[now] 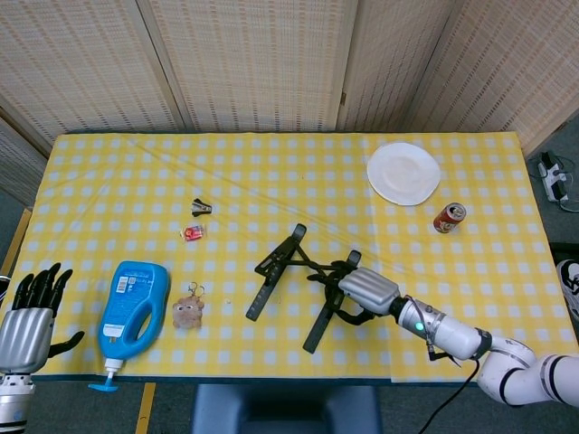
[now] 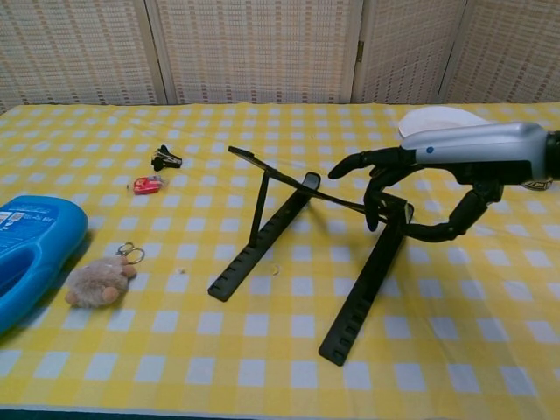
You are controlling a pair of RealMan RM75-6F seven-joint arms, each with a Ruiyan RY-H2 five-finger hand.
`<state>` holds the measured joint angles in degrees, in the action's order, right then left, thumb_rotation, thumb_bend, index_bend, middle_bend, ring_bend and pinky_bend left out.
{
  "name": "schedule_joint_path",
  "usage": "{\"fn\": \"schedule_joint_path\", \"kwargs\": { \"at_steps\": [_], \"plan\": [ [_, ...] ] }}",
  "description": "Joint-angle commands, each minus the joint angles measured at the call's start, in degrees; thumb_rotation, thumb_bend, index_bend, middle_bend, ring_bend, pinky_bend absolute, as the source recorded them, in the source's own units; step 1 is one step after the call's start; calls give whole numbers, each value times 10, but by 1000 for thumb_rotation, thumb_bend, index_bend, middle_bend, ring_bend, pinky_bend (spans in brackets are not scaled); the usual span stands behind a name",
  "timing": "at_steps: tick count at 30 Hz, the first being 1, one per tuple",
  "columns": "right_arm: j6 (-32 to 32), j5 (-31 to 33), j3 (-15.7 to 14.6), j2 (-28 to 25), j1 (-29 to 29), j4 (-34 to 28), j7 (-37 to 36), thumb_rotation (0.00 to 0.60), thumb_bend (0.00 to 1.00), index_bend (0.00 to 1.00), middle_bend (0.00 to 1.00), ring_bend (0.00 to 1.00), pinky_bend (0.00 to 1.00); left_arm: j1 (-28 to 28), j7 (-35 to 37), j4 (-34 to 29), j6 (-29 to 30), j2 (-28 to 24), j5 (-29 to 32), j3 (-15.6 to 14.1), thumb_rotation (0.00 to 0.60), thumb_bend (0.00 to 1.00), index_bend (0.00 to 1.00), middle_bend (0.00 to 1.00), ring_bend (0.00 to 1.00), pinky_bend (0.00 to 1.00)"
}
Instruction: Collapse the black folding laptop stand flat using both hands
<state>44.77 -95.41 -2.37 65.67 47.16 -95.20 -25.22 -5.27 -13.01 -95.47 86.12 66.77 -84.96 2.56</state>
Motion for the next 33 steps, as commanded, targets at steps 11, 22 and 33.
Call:
{"fn": "schedule_joint_path", "kwargs": {
  "at_steps": [11,22,33],
  "plan": [
    [96,-76,-28,-57,-8,-16,-130,600,544,0,78,65,0,-1,2,1,-1,0,1,2,600,90,0,5,52,0],
    [126,-79,-24,-102,22,18,-323,600,930,0,227,212,0,2,9,6,2,2,-1,0,600,90,0,6,52,0],
    [-97,103,34,-13,94,95,-207,600,1000,0,252,229,0,0,9,8,-3,3,0,-1,600,90,0,6,52,0]
  ]
}}
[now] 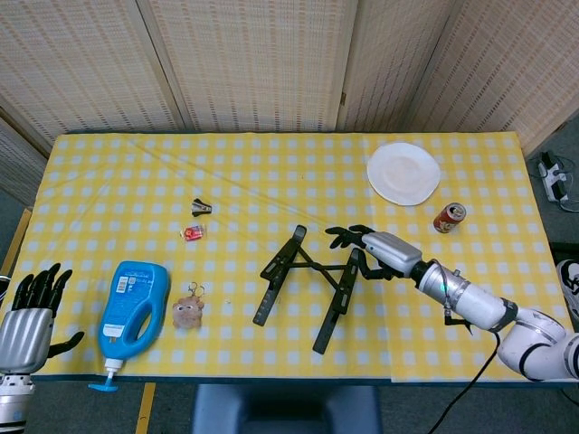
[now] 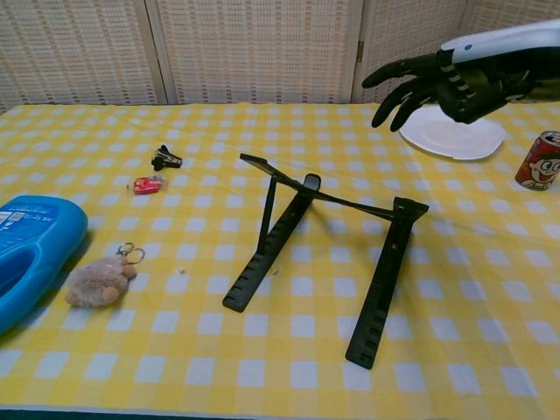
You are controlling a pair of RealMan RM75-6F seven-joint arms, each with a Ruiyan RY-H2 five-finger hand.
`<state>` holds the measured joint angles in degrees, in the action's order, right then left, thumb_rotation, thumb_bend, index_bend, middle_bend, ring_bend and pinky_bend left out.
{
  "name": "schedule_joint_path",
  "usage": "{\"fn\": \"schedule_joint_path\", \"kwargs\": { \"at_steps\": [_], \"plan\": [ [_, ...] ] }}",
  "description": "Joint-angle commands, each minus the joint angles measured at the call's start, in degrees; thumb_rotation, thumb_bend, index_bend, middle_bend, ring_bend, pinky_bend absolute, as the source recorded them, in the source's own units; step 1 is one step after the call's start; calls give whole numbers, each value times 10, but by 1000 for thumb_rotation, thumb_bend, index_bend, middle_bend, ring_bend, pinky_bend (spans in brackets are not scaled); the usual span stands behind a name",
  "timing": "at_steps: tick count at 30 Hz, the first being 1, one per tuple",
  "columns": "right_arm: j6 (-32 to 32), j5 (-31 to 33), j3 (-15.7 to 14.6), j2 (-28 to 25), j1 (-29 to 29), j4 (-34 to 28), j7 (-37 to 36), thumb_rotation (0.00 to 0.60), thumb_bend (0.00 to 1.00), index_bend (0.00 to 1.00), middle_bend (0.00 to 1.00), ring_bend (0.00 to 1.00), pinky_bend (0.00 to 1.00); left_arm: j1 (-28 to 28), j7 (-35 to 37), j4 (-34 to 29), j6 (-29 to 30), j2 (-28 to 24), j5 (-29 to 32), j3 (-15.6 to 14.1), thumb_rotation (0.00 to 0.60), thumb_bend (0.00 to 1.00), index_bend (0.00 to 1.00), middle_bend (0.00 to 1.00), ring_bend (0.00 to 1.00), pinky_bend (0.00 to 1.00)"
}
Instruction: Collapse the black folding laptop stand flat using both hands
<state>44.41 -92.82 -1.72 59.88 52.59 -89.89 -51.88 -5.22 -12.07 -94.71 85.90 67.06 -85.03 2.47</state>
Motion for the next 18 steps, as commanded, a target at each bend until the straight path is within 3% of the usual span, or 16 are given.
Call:
{"fn": "schedule_joint_path", "kwargs": {
  "at_steps": [1,9,18],
  "plan": [
    [-109,91,32,55,46,49,68,600,1000,0,255,230,0,0,0,1,-1,1,1,0,600,90,0,5,52,0],
    [-188,161,58,134,74,110,105,600,1000,0,264,239,0,-1,2,5,-6,4,4,0,600,90,0,6,52,0],
    [-219,168,67,175,79,135,128,600,1000,0,268,246,0,-2,6,10,-8,6,5,0,600,90,0,6,52,0]
  ]
}}
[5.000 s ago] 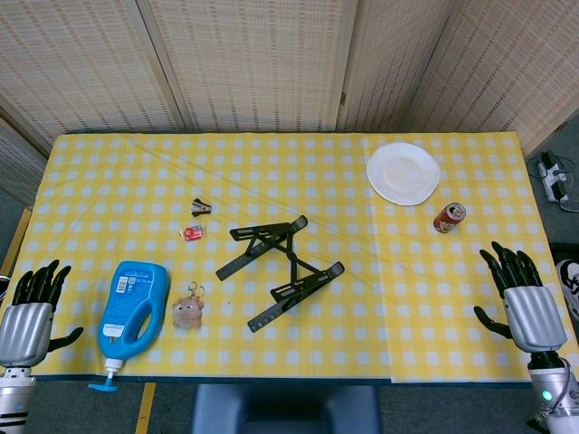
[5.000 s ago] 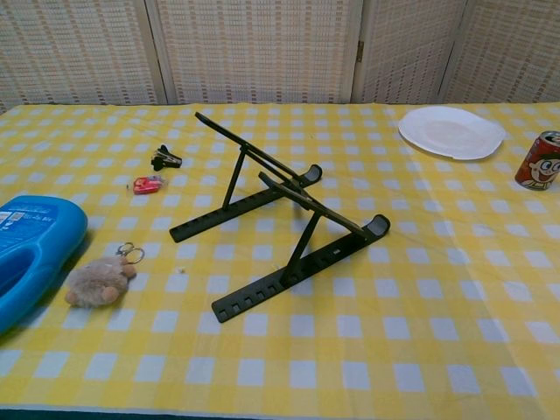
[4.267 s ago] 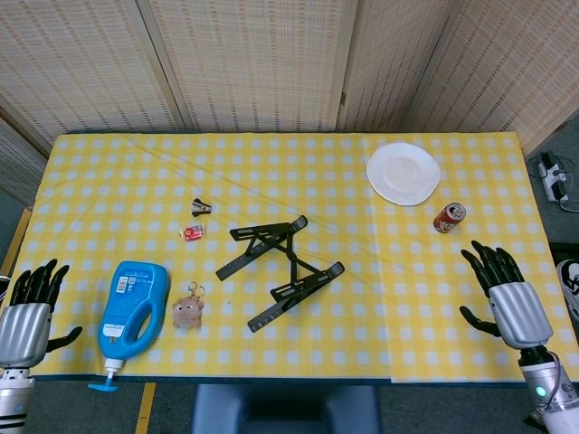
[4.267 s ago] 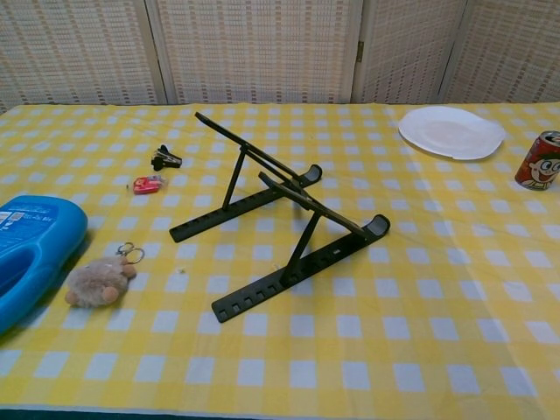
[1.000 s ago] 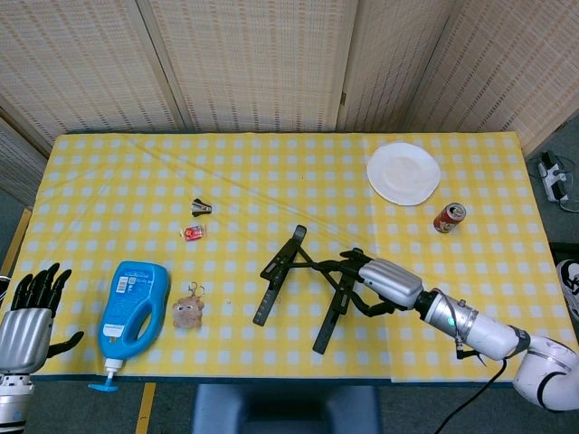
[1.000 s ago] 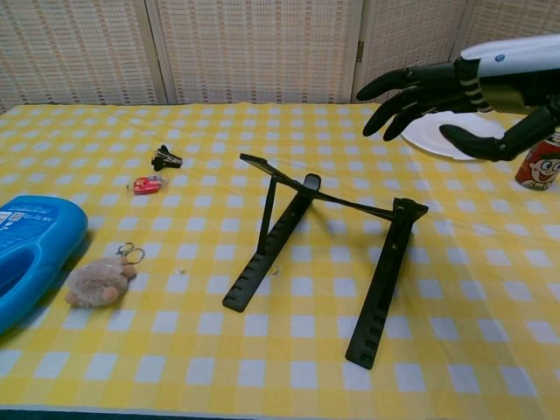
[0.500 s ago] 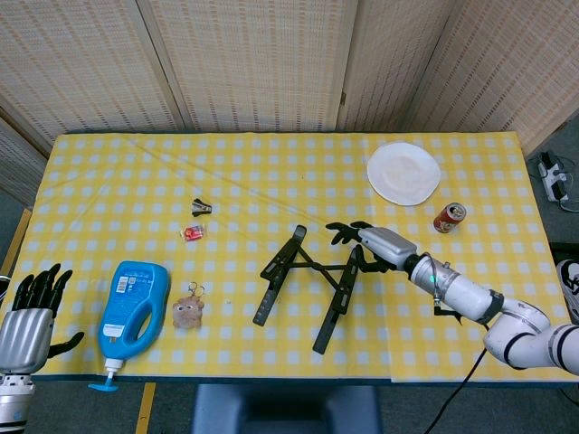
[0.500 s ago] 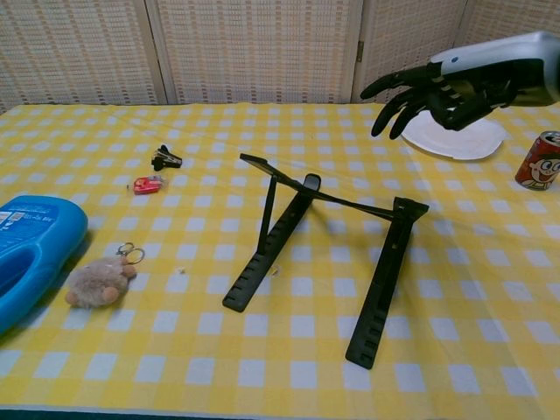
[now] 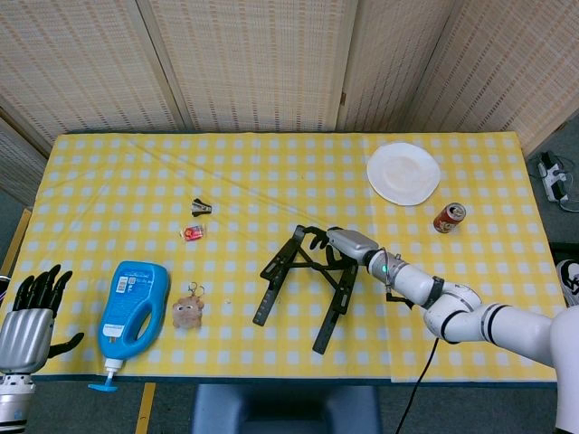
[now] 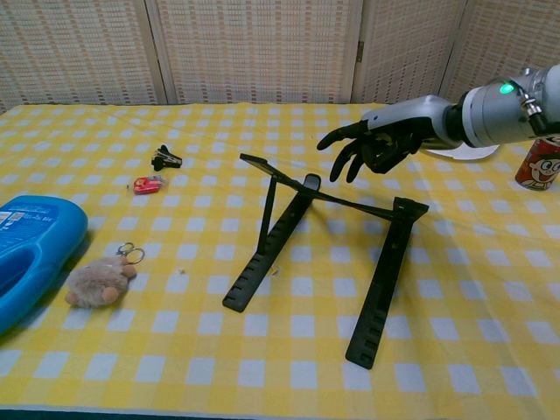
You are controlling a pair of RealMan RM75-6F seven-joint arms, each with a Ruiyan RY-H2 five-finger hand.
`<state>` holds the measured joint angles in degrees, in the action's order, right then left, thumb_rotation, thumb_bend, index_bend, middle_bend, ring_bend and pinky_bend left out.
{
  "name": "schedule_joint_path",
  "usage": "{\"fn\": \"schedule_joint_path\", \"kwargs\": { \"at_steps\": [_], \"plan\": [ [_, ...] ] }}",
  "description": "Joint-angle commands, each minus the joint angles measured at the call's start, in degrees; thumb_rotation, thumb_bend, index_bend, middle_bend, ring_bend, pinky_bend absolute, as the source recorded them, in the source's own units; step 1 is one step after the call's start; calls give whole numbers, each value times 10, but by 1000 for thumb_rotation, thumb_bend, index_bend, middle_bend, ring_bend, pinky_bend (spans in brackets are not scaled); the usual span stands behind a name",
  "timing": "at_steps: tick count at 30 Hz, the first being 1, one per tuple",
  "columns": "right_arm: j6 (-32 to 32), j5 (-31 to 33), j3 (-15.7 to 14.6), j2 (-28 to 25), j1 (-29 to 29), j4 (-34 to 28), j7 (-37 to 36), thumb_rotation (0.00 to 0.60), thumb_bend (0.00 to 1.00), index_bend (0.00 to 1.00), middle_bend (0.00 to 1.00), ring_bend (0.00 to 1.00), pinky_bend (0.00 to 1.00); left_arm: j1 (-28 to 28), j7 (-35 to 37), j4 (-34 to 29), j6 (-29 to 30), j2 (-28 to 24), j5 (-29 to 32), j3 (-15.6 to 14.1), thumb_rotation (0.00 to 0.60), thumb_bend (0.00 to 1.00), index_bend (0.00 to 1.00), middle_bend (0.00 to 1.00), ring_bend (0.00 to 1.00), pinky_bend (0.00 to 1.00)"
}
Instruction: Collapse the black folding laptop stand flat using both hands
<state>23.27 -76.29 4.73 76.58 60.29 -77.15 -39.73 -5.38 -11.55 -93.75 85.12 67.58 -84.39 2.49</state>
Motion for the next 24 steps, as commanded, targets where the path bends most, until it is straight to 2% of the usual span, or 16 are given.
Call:
{"fn": "schedule_joint_path", "kwargs": {
  "at_steps": [1,9,24],
  "plan": [
    [-10,5,3,11,1,10,9,600,1000,0,268,247,0,0,1,1,0,1,-2,0,600,90,0,6,52,0],
    [-33,16,14,38,5,25,26,600,1000,0,268,252,0,3,4,6,1,2,0,-2,600,90,0,6,53,0],
    [-53,-15,45,75,21,-7,28,600,1000,0,265,254,0,8,11,14,3,2,7,-3,600,89,0,5,52,0]
  ]
}}
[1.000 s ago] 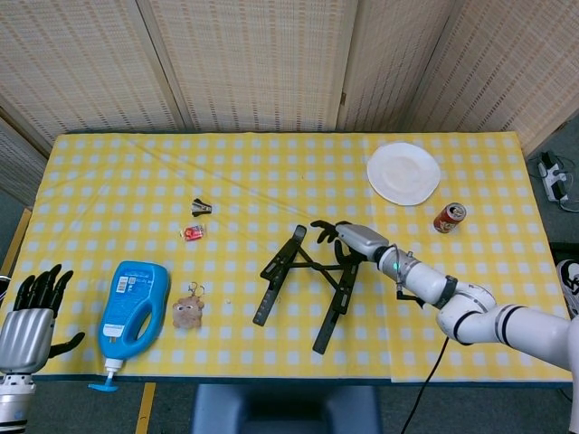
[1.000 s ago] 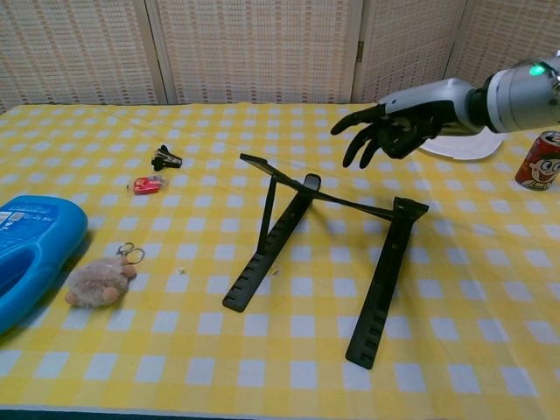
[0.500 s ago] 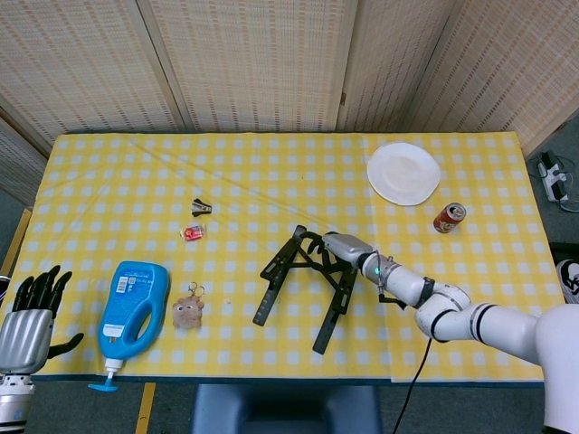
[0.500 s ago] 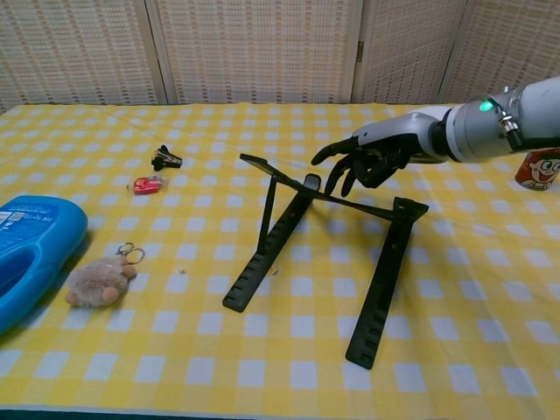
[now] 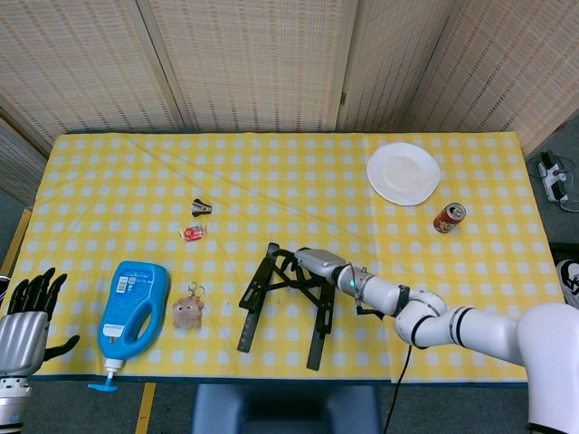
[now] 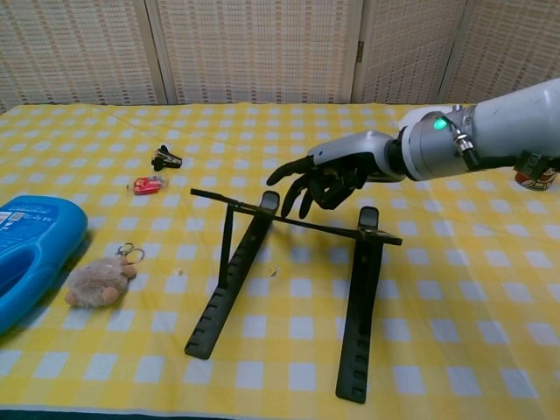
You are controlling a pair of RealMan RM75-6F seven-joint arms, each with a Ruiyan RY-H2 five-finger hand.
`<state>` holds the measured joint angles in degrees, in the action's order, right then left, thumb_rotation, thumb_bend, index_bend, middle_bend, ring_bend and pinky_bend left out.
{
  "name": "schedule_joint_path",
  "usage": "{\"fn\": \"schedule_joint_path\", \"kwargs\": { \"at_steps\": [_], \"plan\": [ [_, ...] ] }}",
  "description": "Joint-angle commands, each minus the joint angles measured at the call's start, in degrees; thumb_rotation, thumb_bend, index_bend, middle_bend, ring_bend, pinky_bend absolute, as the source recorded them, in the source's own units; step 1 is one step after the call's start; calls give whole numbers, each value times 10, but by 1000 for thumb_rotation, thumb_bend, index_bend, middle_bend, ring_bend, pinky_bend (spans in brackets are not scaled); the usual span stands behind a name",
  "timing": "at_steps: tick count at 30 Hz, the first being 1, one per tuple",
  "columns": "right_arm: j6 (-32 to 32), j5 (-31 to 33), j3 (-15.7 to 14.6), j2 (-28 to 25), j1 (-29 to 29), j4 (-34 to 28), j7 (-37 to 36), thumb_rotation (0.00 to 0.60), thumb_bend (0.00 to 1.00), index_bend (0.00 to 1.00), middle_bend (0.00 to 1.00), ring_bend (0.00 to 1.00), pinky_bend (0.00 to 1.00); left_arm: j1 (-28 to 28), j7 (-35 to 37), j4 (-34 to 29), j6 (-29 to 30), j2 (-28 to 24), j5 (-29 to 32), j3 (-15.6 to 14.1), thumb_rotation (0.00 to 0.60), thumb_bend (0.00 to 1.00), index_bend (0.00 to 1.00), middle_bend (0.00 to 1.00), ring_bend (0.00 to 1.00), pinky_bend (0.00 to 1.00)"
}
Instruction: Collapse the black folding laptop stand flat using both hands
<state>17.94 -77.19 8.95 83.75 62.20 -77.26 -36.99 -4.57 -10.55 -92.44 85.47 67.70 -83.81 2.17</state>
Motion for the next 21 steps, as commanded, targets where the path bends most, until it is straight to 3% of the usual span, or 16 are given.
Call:
{"fn": "schedule_joint_path", "kwargs": {
  "at_steps": [1,6,11,13,17,21],
  "plan": [
    [1,-9,3,3,1,-11,0,600,1000,0,265,254,0,0,1,2,-1,1,1,0,600,89,0,5,52,0],
    [50,-44,4,-22,-23,-50,-10,600,1000,0,258,257,0,0,6,6,0,1,0,1,600,89,0,5,52,0],
    [145,-104,-27,-86,-74,-97,5,600,954,0,186,224,0,0,10,8,1,0,-2,2,600,90,0,5,52,0],
    [179,-122,-44,-117,-95,-119,21,600,853,0,151,187,0,-2,10,8,-1,1,-3,2,600,90,0,6,52,0],
    [224,-146,-72,-163,-127,-156,59,600,550,0,70,104,0,-6,5,3,-3,4,-10,2,600,89,0,6,52,0],
    [255,-160,-97,-193,-154,-188,116,600,351,0,4,32,0,-9,-4,-6,-2,3,-16,2,600,90,0,5,52,0]
  ]
}}
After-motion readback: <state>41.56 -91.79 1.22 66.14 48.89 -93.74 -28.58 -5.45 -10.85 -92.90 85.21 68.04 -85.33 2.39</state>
